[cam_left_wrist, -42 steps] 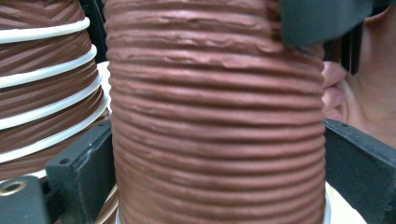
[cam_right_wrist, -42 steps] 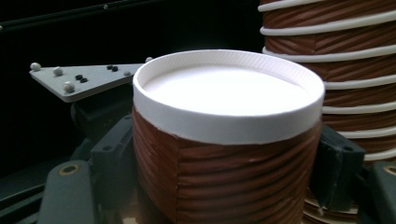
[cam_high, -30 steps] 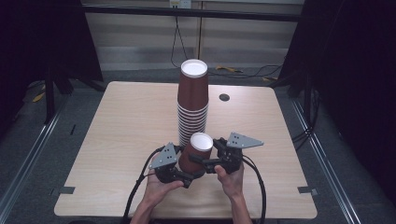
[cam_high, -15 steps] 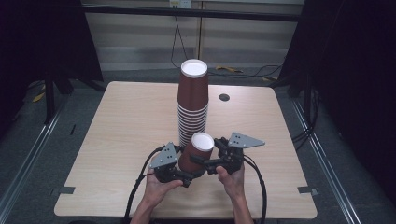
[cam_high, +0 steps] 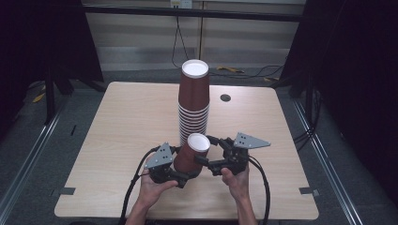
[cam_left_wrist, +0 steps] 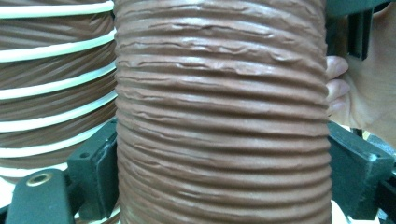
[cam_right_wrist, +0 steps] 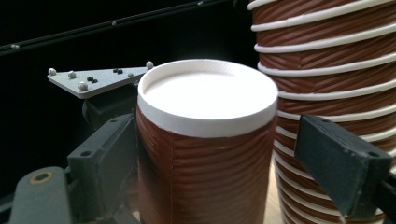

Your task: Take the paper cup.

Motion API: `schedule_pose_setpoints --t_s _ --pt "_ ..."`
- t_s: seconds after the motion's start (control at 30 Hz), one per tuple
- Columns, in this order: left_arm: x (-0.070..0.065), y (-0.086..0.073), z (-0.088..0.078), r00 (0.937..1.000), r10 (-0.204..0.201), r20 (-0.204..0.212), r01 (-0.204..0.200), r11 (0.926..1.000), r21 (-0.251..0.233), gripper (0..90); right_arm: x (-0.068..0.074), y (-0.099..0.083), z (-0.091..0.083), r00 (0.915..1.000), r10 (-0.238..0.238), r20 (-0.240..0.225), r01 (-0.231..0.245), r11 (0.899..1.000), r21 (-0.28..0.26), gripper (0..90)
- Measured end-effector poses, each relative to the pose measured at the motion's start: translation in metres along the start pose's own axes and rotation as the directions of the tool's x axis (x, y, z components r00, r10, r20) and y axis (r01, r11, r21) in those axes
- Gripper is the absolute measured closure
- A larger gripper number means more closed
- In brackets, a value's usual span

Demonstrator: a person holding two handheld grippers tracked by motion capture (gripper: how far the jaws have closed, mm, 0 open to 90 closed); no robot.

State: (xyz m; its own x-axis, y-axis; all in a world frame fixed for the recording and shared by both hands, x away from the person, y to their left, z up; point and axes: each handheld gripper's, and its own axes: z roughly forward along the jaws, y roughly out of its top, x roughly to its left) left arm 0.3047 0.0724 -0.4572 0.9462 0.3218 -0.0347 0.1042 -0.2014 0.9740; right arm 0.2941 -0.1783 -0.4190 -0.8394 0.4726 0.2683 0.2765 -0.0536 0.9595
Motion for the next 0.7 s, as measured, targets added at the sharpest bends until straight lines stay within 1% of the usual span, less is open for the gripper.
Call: schedule_pose_setpoints --t_s 0.07,0.1,0.17,0.2,0.27,0.33,0.37,0.5,0.53,0.6,0.63,0.67,0.7 --pt "0.000 0.000 -0.001 1.0000 -0.002 -0.002 0.002 1.0000 -0.004 13.1 0.000 0.000 -0.001 1.0000 0.000 -0.001 0.000 1.000 0.002 13.7" --pt "0.002 0.000 -0.003 1.0000 -0.004 -0.006 0.004 1.0000 -0.001 13.1 0.000 0.000 -0.002 0.9999 0.002 0.013 -0.003 1.000 0.003 13.7" --pt "0.002 0.000 -0.004 1.0000 -0.003 -0.007 0.003 1.0000 0.001 13.1 0.000 0.000 -0.003 0.9999 0.000 0.014 0.000 1.000 0.003 13.7" --pt "0.003 0.000 -0.005 0.9999 0.000 -0.012 0.000 1.0000 0.006 13.1 0.000 -0.001 -0.005 0.9997 -0.004 0.023 0.004 1.000 0.002 13.8" --pt "0.004 0.000 -0.006 0.9999 -0.007 -0.011 0.007 1.0000 0.005 13.1 0.000 -0.001 -0.008 0.9989 -0.020 0.041 0.020 1.000 0.007 14.4" --pt "0.004 0.001 -0.008 0.9999 -0.002 -0.013 0.002 0.9999 0.015 13.1 0.000 -0.002 -0.009 0.9985 -0.024 0.050 0.024 1.000 0.005 14.7" --pt "0.006 0.001 -0.009 1.0000 -0.007 -0.006 0.007 0.9998 0.021 13.1 0.000 -0.002 -0.013 0.9972 -0.031 0.067 0.031 1.000 0.004 14.7" --pt "0.007 0.002 -0.011 1.0000 -0.008 0.005 0.008 0.9992 0.040 13.1 -0.002 -0.003 -0.017 0.9970 -0.039 0.066 0.039 0.999 0.006 15.4" --pt "0.008 0.002 -0.012 1.0000 -0.004 0.006 0.004 0.9988 0.048 13.1 -0.002 -0.004 -0.019 0.9944 -0.058 0.088 0.055 0.998 0.031 18.3" --pt "0.008 0.002 -0.013 1.0000 -0.004 0.007 0.003 0.9988 0.049 13.1 -0.003 -0.005 -0.020 0.9935 -0.064 0.094 0.060 0.997 0.041 18.3" --pt "0.008 0.003 -0.013 1.0000 0.001 0.008 -0.002 0.9986 0.054 13.1 -0.003 -0.006 -0.021 0.9928 -0.064 0.101 0.059 0.997 0.051 17.6" --pt "0.009 0.004 -0.014 1.0000 0.007 0.006 -0.007 0.9983 0.058 13.1 -0.004 -0.006 -0.022 0.9914 -0.068 0.111 0.060 0.995 0.080 13.8" --pt "0.009 0.004 -0.014 1.0000 0.007 0.006 -0.007 0.9983 0.058 13.1 -0.004 -0.006 -0.022 0.9914 -0.068 0.111 0.060 0.995 0.080 13.8"
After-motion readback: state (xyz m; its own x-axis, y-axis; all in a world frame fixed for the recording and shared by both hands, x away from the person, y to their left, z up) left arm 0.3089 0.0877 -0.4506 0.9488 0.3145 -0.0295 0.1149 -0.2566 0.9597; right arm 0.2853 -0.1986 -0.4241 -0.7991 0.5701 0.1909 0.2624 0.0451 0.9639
